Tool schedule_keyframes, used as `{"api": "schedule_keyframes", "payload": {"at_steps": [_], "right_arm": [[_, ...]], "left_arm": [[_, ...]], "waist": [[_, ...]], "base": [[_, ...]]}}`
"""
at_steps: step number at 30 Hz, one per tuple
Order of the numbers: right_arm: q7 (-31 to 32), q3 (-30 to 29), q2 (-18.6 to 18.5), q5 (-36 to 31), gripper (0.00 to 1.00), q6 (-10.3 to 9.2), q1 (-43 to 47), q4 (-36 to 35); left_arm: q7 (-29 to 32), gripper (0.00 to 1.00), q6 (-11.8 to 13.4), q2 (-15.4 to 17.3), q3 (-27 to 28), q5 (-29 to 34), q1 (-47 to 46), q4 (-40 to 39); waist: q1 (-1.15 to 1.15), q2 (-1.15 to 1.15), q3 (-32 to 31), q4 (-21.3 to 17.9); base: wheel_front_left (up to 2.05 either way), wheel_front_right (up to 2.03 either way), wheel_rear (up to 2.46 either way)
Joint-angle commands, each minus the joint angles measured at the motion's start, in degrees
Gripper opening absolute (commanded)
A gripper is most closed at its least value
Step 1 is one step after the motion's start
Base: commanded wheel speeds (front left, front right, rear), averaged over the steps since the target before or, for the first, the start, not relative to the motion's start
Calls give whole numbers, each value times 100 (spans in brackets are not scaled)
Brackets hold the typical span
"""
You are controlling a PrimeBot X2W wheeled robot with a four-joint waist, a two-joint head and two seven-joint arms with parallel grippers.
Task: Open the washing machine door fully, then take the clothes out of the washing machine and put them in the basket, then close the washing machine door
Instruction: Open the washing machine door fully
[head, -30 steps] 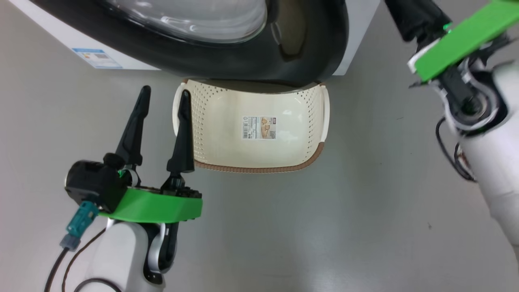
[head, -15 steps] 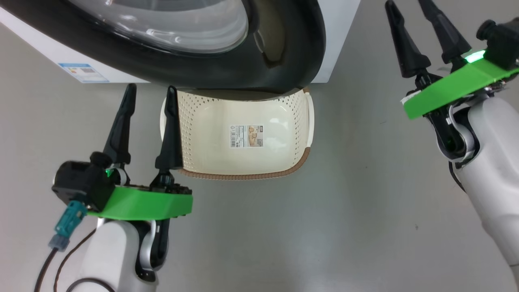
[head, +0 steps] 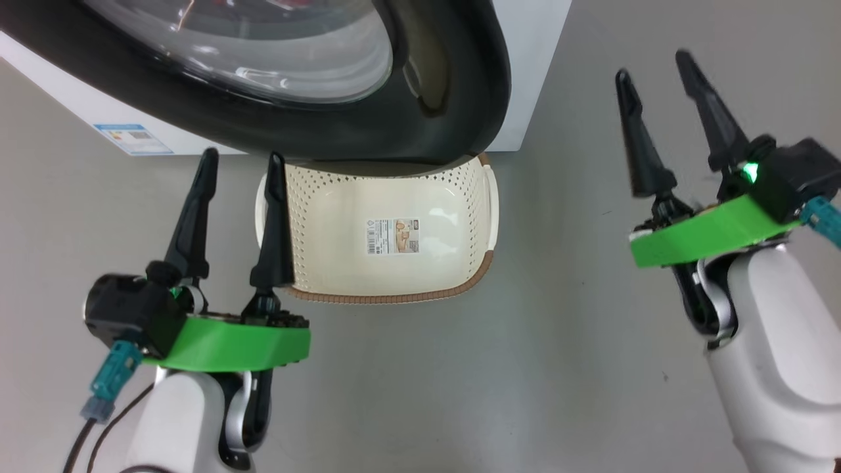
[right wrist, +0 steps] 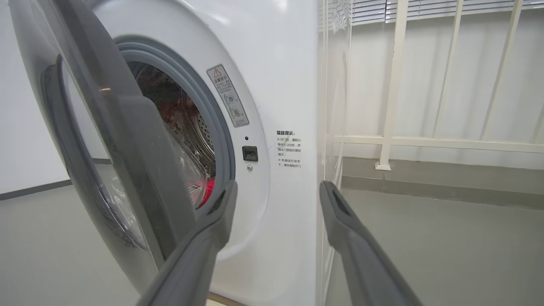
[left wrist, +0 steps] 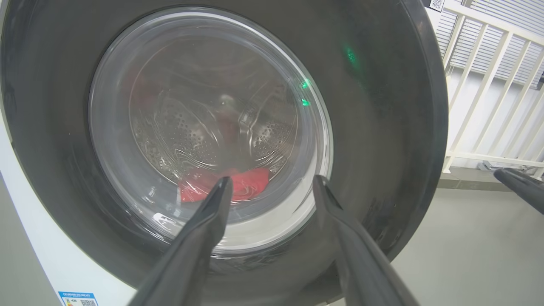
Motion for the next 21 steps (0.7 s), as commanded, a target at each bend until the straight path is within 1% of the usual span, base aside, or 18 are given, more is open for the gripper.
{"api": "schedule_keyframes", "payload": {"at_steps": [1, 8, 15, 21], "right_arm": [[-33, -27, 138, -91, 100, 28, 227, -235], [-33, -253, 298, -291, 100, 28, 670, -639], [-33, -74, 351, -623, 100, 28, 951, -849], [-33, -78, 366, -708, 100, 28, 982, -916]], "left_arm": [[-28, 100, -18, 138, 149, 5, 106, -175], [-28, 100, -14, 138, 125, 16, 143, -198], [-28, 100, -23, 138, 168, 72, 160, -251], [-28, 100, -10, 138, 190, 110, 148, -281]], "waist": [[0, 0, -31, -9], [0, 0, -57, -7], [0, 0, 19, -46], [0, 0, 63, -75]], "base": [[0, 0, 0], [0, 0, 0], [0, 0, 0], [0, 0, 0]]}}
